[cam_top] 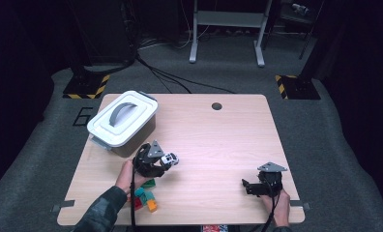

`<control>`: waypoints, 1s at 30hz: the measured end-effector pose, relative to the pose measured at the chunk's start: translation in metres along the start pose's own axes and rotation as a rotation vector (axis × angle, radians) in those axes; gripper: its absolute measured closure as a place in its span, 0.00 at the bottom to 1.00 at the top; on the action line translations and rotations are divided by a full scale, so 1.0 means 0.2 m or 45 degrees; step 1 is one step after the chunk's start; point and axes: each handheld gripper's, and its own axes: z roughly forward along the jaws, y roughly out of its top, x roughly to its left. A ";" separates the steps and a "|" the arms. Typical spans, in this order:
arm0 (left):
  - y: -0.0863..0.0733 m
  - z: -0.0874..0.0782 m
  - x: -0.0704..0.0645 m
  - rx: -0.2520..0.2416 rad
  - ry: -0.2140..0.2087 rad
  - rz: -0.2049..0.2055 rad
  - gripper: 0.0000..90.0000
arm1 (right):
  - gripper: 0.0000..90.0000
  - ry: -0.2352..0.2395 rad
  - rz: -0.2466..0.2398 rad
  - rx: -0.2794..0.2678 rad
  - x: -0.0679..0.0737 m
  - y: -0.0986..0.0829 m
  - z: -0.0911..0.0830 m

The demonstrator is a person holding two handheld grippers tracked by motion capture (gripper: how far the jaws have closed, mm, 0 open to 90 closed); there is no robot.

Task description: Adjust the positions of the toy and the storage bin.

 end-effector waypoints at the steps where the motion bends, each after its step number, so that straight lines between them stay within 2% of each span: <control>1: -0.01 -0.02 0.01 -0.005 0.013 -0.006 0.56 | 0.02 0.000 0.008 0.003 0.00 0.00 0.00; 6: -0.07 -0.10 0.05 -0.011 0.050 -0.032 0.56 | 0.02 -0.003 0.008 0.001 0.00 0.00 0.00; 9: -0.13 -0.15 0.08 -0.021 0.084 -0.071 0.56 | 0.02 -0.004 0.003 -0.001 0.00 0.00 0.00; 11: -0.15 -0.18 0.10 -0.017 0.085 -0.078 0.56 | 0.02 -0.005 -0.004 -0.003 0.00 0.00 0.00; 19: -0.28 -0.31 0.17 -0.035 0.171 -0.149 0.56 | 0.02 -0.006 -0.002 -0.003 0.00 0.00 0.00; 22: -0.34 -0.35 0.20 -0.044 0.205 -0.181 0.56 | 0.02 -0.007 0.000 -0.002 0.00 0.00 0.00; 30: -0.52 -0.39 0.26 -0.011 0.270 -0.277 0.56 | 0.02 -0.010 0.013 0.002 0.00 0.00 0.00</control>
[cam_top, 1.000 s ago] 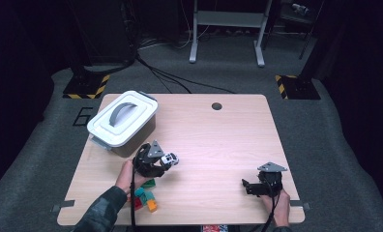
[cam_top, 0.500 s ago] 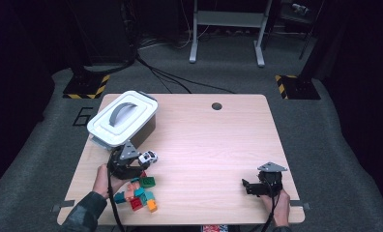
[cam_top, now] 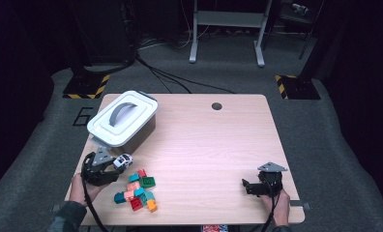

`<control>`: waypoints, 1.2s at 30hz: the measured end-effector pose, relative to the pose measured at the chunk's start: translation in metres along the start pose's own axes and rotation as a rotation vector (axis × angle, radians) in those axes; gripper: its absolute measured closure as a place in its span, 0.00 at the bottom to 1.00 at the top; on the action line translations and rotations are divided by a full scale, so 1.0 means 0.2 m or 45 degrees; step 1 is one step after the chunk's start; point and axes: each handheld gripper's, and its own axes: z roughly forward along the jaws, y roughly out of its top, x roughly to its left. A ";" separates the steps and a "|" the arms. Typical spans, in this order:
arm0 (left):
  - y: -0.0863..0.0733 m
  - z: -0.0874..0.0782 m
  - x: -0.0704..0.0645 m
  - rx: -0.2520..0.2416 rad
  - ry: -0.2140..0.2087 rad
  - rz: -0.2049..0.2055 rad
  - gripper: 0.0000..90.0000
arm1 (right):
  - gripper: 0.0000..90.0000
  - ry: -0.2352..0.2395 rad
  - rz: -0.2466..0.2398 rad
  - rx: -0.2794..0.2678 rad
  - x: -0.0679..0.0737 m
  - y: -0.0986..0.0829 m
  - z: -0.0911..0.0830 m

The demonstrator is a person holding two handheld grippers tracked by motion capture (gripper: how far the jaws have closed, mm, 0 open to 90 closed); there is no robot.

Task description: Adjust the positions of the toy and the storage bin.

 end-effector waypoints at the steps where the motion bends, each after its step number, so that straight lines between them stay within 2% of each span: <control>1: -0.03 0.00 0.01 0.003 0.003 -0.027 0.56 | 0.02 0.000 0.000 0.000 0.00 0.00 0.00; 6: -0.15 0.03 0.05 0.033 0.017 -0.095 0.56 | 0.02 -0.002 0.007 0.001 0.00 0.00 0.00; 14: -0.23 0.09 0.06 0.054 0.004 -0.151 0.56 | 0.02 -0.005 0.009 0.001 0.00 0.00 0.00; 20: -0.25 0.11 0.05 0.059 0.023 -0.139 0.56 | 0.02 -0.005 0.010 0.001 0.00 0.00 0.00; 23: -0.24 0.11 0.04 0.088 0.029 -0.100 0.56 | 0.02 -0.005 0.010 0.001 0.00 0.00 0.00; 25: -0.24 0.11 0.04 0.094 0.040 -0.093 0.54 | 0.02 -0.005 0.009 0.001 0.00 0.00 0.00; 26: -0.23 0.11 0.04 0.107 0.036 -0.100 0.50 | 0.02 -0.005 0.010 0.002 0.00 0.00 0.00; 30: -0.21 0.09 0.04 0.088 0.023 -0.118 0.31 | 0.02 -0.005 0.010 0.001 0.00 0.00 0.00; 31: -0.20 0.08 0.04 0.075 0.024 -0.120 0.31 | 0.02 -0.005 0.010 0.001 0.00 0.00 0.00; 36: -0.14 0.02 0.05 0.036 0.023 -0.121 0.18 | 0.02 -0.004 0.009 0.001 0.00 0.00 0.00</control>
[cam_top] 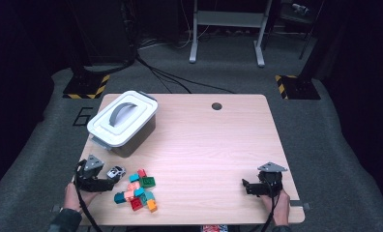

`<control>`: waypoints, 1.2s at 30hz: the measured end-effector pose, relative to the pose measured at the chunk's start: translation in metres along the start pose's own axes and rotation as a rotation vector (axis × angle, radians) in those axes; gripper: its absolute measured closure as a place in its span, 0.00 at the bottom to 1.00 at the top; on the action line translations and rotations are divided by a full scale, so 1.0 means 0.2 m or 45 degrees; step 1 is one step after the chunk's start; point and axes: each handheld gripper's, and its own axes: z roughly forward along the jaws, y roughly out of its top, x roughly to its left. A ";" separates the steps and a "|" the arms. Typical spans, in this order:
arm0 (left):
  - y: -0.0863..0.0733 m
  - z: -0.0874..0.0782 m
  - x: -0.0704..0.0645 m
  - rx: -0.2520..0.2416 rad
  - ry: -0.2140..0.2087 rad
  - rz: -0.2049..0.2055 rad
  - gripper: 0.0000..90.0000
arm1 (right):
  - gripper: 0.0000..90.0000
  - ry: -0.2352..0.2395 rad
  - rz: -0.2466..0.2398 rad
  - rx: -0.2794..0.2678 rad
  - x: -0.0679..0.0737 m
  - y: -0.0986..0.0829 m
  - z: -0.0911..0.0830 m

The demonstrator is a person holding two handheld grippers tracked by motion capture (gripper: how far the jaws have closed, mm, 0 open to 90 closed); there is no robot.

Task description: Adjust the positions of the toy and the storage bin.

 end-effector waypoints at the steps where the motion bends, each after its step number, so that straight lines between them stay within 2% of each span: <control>1: 0.04 -0.04 0.00 -0.021 0.004 -0.008 0.17 | 0.02 0.000 0.000 0.000 0.00 0.00 0.00; 6: 0.10 -0.09 0.01 -0.077 0.010 -0.014 0.13 | 0.02 0.001 0.000 0.001 0.00 0.00 0.00; 7: 0.14 -0.12 0.02 -0.071 0.007 -0.003 0.12 | 0.02 0.001 0.000 0.001 0.00 0.00 0.00; 8: 0.14 -0.12 0.02 -0.071 0.007 -0.003 0.11 | 0.02 0.001 0.000 0.001 0.00 0.00 0.00; 11: 0.20 -0.14 0.03 -0.113 0.020 -0.003 0.09 | 0.02 0.002 -0.003 0.000 0.00 0.00 0.00; 14: 0.26 -0.18 0.05 -0.124 0.018 -0.003 0.06 | 0.02 0.002 -0.004 0.000 0.00 0.00 0.00; 16: 0.30 -0.19 0.05 -0.148 0.024 0.002 0.05 | 0.02 0.002 -0.006 -0.001 0.00 0.00 0.00; 20: 0.40 -0.21 0.08 -0.154 0.035 0.032 0.04 | 0.02 0.002 -0.006 -0.001 0.00 0.00 0.00; 23: 0.49 -0.18 0.10 -0.155 0.053 0.044 0.05 | 0.02 0.005 -0.005 -0.002 0.00 0.00 0.00; 24: 0.49 -0.18 0.10 -0.155 0.053 0.044 0.05 | 0.02 0.005 -0.005 -0.002 0.00 0.00 0.00; 25: 0.53 -0.15 0.12 -0.149 0.053 0.038 0.05 | 0.02 0.002 -0.006 0.000 0.00 0.00 0.00; 29: 0.59 -0.10 0.14 -0.132 0.063 0.050 0.05 | 0.02 0.004 -0.005 -0.002 0.00 0.00 0.00; 33: 0.66 -0.04 0.19 -0.118 0.075 0.043 0.13 | 0.02 0.005 -0.006 -0.002 0.00 0.00 0.00; 35: 0.68 -0.01 0.20 -0.117 0.097 0.023 0.25 | 0.02 0.002 -0.008 -0.002 0.00 0.00 0.00; 36: 0.70 0.00 0.21 -0.111 0.111 0.012 0.25 | 0.02 0.002 -0.008 -0.002 0.00 0.00 0.00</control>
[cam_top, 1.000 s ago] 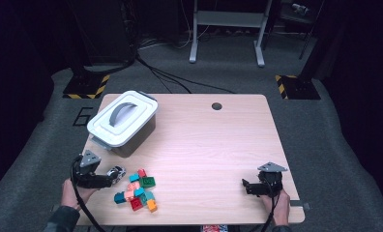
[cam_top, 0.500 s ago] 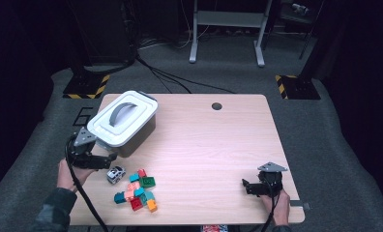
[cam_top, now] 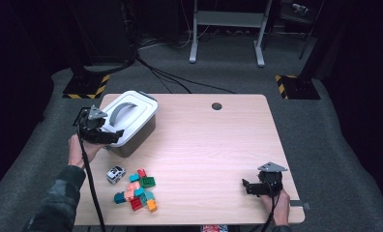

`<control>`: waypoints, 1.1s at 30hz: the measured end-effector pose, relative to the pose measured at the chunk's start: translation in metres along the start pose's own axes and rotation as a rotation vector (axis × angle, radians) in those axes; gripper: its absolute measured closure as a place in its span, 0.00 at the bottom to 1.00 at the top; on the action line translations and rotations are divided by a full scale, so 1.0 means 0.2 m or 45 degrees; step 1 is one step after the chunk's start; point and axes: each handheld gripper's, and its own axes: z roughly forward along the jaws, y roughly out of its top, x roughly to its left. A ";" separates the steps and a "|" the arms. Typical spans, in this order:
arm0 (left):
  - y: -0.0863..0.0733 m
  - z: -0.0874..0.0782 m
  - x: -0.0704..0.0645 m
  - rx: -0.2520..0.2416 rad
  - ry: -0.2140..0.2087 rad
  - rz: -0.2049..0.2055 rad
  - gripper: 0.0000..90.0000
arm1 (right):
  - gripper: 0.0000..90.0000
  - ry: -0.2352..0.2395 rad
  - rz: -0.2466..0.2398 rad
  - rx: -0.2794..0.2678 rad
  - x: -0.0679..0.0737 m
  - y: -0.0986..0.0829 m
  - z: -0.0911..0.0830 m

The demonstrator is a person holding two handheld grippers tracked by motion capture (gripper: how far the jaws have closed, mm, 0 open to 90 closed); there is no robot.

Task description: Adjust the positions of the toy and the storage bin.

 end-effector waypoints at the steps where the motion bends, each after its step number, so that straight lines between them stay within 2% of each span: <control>1: 0.01 0.01 0.01 -0.007 0.013 -0.014 0.30 | 0.02 0.001 0.002 0.002 0.00 0.00 0.00; 4: 0.03 0.05 0.03 -0.010 0.045 -0.027 0.37 | 0.02 0.000 0.001 0.001 0.00 0.00 0.00; 5: 0.03 0.06 0.04 0.001 0.041 -0.033 0.39 | 0.02 0.000 -0.001 0.001 0.00 0.00 0.00; 6: 0.03 0.08 0.04 -0.008 0.055 -0.050 0.46 | 0.02 0.000 -0.005 -0.001 0.00 0.00 0.00; 8: 0.02 0.10 0.05 -0.006 0.082 -0.069 0.50 | 0.02 0.001 -0.012 -0.002 0.00 0.00 0.00; 9: 0.02 0.11 0.06 0.001 0.074 -0.081 0.54 | 0.02 0.003 -0.001 -0.001 0.00 0.00 0.00; 10: 0.02 0.12 0.06 -0.010 0.093 -0.077 0.56 | 0.02 0.002 -0.019 -0.003 -0.01 0.00 0.00; 12: 0.02 0.13 0.06 -0.015 0.097 -0.084 0.61 | 0.02 0.003 0.002 0.001 0.00 0.00 0.00; 13: 0.02 0.14 0.06 -0.016 0.105 -0.084 0.64 | 0.02 0.001 -0.009 -0.002 0.00 0.00 0.00; 14: 0.02 0.14 0.07 -0.016 0.099 -0.089 0.68 | 0.02 0.003 0.002 0.001 0.00 0.00 0.00; 16: 0.00 0.15 0.08 -0.030 0.086 -0.109 0.74 | 0.02 0.002 -0.017 -0.003 -0.01 0.00 0.00; 17: 0.00 0.15 0.08 -0.035 0.085 -0.110 0.74 | 0.02 0.000 -0.001 0.001 0.00 0.00 0.00; 22: -0.01 0.15 0.10 -0.043 0.065 -0.140 0.75 | 0.02 0.001 -0.012 -0.002 0.00 0.00 0.00; 25: -0.02 0.15 0.10 -0.062 0.039 -0.202 0.75 | 0.02 0.001 -0.012 -0.002 0.00 0.00 0.00; 33: -0.01 0.16 0.08 -0.059 0.021 -0.210 0.75 | 0.02 0.001 -0.011 -0.002 0.00 0.00 0.00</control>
